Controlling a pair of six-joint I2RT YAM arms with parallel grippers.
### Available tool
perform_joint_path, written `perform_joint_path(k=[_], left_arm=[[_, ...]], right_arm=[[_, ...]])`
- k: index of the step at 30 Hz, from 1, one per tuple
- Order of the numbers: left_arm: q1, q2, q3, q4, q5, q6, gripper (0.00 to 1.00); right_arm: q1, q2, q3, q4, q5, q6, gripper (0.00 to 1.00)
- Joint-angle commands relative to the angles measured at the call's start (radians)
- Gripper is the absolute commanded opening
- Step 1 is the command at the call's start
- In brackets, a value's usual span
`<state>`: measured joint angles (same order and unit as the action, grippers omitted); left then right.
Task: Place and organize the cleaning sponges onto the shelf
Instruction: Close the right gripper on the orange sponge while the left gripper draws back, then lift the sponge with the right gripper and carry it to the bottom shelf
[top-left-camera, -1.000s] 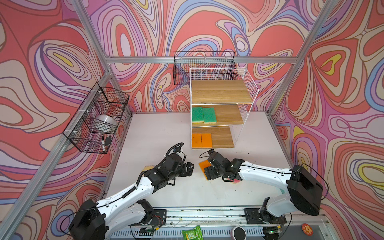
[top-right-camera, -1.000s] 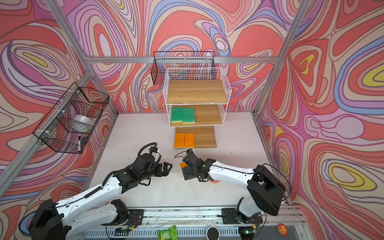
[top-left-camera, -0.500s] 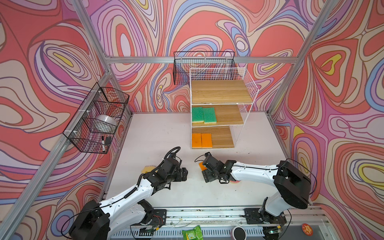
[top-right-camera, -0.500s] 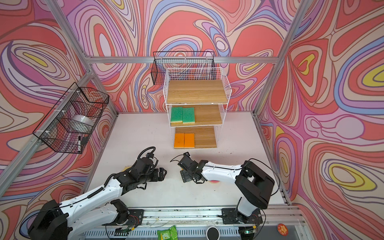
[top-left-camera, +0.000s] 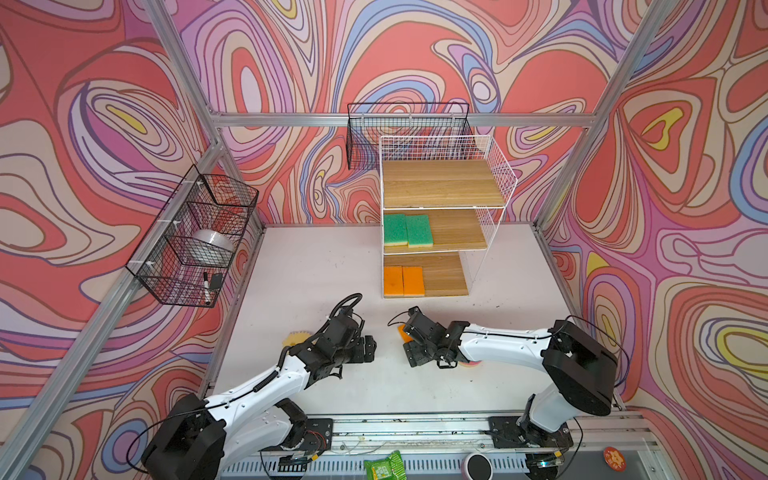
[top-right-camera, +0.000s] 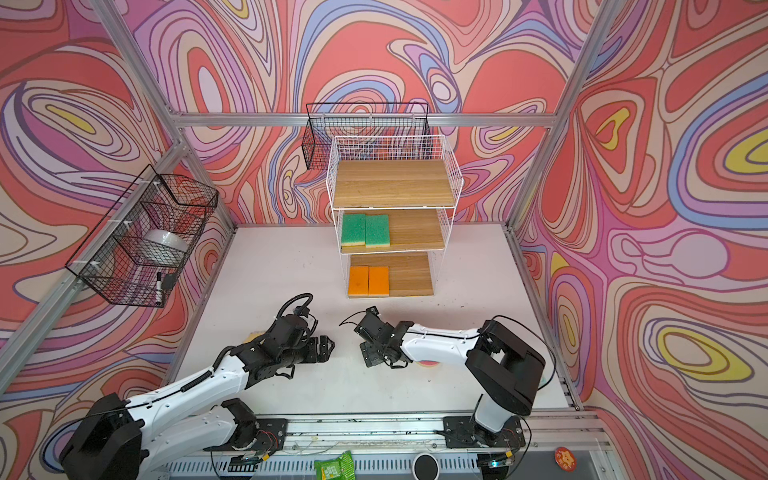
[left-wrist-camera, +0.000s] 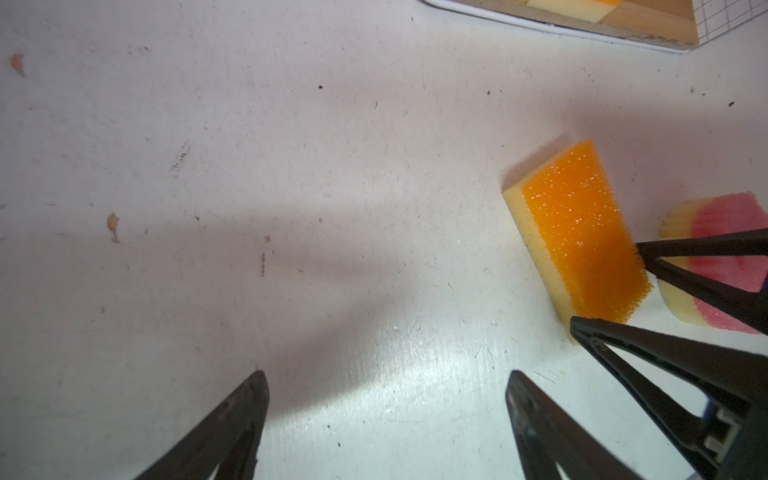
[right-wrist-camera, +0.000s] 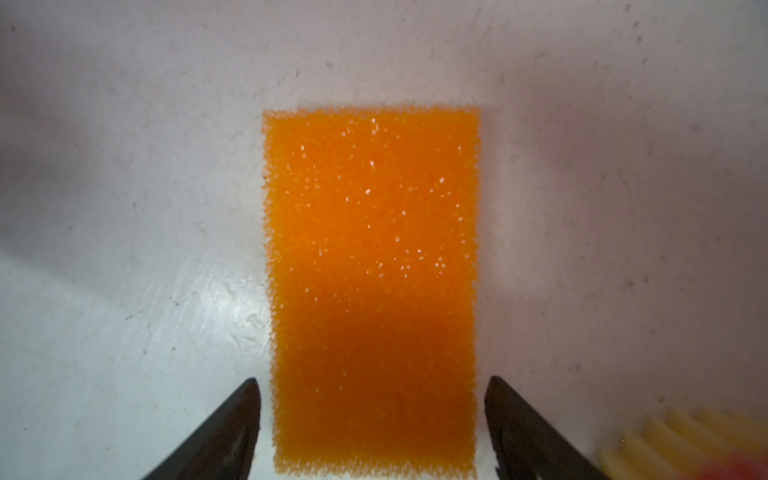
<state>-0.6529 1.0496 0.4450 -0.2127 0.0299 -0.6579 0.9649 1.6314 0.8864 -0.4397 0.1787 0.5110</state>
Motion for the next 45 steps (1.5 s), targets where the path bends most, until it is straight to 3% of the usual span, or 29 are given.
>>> perform_joint_path(k=[1, 8, 15, 28, 39, 45], left_arm=[[0.007, 0.004, -0.006, 0.012, 0.002, 0.007, 0.91], [0.007, 0.019, 0.004, 0.012, 0.009, 0.008, 0.91], [0.009, 0.02, 0.008, 0.012, 0.007, 0.013, 0.91], [0.012, -0.002, -0.002, -0.002, 0.001, 0.011, 0.91], [0.018, -0.008, 0.001, -0.007, -0.002, 0.021, 0.91], [0.022, -0.011, 0.002, -0.006, -0.002, 0.027, 0.91]], right_arm=[[0.007, 0.014, 0.006, -0.019, -0.012, 0.011, 0.85], [0.008, 0.03, 0.017, -0.047, -0.008, 0.015, 0.82], [0.01, 0.015, 0.015, -0.059, 0.008, 0.014, 0.86], [0.01, 0.026, 0.019, -0.028, -0.017, 0.021, 0.74], [0.004, -0.116, -0.052, 0.004, 0.063, 0.09, 0.74], [-0.074, -0.221, -0.113, 0.053, 0.058, 0.155, 0.74]])
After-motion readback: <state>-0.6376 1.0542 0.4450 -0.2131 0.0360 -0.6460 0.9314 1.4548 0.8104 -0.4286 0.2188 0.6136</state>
